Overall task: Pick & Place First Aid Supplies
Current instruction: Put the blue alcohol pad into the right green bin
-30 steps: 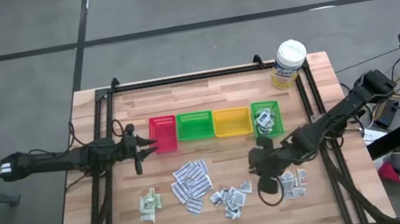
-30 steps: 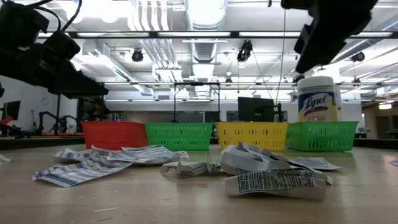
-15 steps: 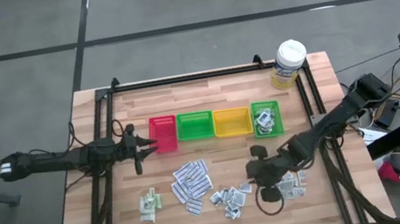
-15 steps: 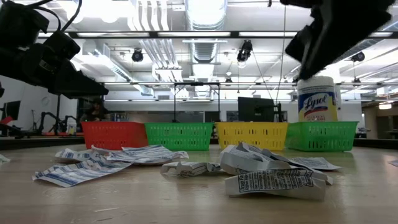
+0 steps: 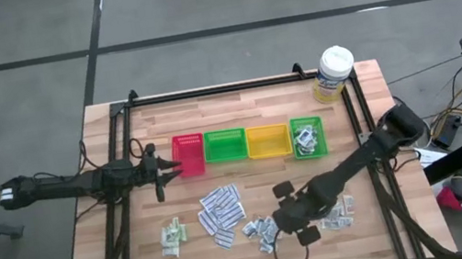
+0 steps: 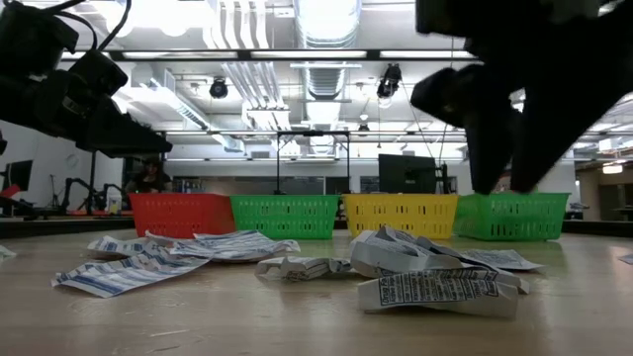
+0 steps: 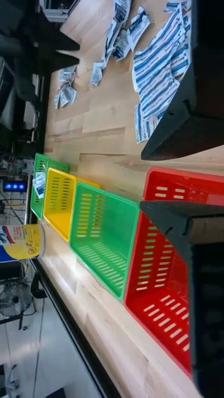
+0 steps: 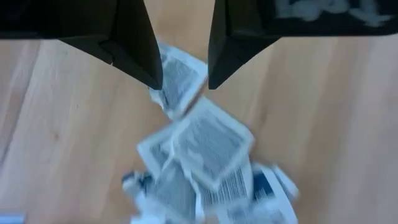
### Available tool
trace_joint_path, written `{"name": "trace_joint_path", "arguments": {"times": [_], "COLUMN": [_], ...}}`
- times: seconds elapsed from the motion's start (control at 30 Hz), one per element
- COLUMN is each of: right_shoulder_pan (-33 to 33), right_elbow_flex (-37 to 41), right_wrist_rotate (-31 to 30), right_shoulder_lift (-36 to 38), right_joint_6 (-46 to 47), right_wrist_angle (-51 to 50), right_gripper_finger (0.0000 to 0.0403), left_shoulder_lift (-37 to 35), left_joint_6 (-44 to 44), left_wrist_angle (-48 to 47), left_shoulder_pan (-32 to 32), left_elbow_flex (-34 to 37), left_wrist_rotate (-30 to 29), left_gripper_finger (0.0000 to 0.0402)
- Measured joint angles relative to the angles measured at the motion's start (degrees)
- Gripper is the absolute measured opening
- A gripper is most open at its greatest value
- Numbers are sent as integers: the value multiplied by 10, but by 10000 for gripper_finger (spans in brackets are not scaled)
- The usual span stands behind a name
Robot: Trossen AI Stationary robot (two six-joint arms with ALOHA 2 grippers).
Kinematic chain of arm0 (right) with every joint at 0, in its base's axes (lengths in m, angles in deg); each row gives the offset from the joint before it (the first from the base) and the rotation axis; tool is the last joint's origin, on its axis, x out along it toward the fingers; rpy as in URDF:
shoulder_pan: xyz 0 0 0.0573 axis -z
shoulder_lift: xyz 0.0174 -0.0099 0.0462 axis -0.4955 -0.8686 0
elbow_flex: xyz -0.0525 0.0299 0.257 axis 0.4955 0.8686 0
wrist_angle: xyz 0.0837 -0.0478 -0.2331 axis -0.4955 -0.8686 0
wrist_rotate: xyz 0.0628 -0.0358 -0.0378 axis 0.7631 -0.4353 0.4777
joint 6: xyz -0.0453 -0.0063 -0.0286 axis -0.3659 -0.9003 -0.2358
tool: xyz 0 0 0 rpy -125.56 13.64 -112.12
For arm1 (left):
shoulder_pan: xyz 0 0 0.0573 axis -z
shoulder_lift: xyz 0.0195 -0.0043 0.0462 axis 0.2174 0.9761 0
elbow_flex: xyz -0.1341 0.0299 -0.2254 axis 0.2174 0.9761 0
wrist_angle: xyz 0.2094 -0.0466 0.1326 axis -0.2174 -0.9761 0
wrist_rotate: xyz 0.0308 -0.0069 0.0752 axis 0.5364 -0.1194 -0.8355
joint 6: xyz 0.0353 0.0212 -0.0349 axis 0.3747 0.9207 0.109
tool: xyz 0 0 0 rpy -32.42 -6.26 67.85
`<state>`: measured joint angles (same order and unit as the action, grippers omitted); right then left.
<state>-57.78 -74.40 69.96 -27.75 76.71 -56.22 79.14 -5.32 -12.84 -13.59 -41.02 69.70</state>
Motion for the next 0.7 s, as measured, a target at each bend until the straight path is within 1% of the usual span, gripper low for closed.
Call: {"name": "trace_joint_path", "arguments": {"times": [0.17, 0.37, 0.43, 0.7], "right_shoulder_pan": [0, 4, 4, 10], "right_elbow_flex": [-44, -89, -97, -100], "right_wrist_rotate": [-3, -43, -47, -46], "right_shoulder_lift": [-53, -98, -106, -106], "right_joint_6": [-31, -59, -67, -79], "right_wrist_angle": [-58, -120, -134, -132], "right_gripper_finger": [124, 125, 127, 126], "left_shoulder_lift": [0, 0, 0, 0], "left_joint_6": [0, 0, 0, 0], "left_wrist_angle": [0, 0, 0, 0], "left_shoulder_pan": [0, 0, 0, 0], "left_elbow_flex": [0, 0, 0, 0], "left_wrist_rotate": [0, 0, 0, 0], "left_gripper_finger": [113, 113, 113, 113]}}
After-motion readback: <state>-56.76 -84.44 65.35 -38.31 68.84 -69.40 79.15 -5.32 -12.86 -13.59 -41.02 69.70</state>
